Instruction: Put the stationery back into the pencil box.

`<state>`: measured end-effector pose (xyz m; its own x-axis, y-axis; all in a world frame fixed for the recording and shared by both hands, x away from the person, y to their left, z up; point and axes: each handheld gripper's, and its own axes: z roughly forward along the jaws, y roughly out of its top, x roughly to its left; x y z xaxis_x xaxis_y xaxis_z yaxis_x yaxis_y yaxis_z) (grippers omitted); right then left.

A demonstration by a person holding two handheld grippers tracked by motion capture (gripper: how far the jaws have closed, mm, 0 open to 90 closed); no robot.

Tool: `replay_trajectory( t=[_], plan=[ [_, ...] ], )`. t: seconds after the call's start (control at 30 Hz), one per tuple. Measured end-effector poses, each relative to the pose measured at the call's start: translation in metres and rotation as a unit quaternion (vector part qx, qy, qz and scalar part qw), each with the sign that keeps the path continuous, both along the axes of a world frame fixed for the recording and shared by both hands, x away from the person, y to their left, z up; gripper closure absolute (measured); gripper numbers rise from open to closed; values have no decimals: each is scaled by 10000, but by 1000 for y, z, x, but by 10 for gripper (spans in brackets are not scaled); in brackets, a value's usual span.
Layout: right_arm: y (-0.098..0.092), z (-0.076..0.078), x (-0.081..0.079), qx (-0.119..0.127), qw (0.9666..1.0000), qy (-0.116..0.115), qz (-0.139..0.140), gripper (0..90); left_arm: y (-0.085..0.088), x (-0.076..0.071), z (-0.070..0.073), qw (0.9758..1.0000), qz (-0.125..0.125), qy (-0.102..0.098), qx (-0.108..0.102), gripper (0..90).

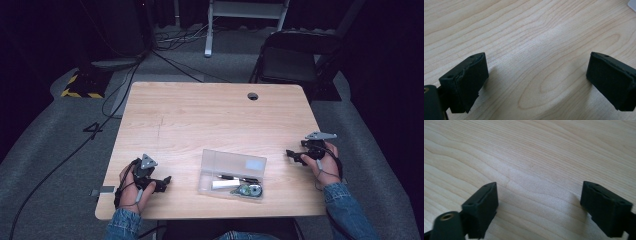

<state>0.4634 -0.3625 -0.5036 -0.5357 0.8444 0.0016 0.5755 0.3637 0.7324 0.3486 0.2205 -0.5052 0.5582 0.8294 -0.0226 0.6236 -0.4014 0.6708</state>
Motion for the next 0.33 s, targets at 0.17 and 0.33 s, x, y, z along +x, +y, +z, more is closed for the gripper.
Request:
replay_trajectory(
  t=[0.17, 0.33],
  plan=[
    [1, 0, 2, -29, 10000, 26, 59, 88, 0, 0, 0, 10000, 5, -1, -2, 44],
    [2, -1, 3, -60, 9999, 58, 130, 59, 0, 0, 0, 10000, 8, 2, -7, 44]
  ],
)
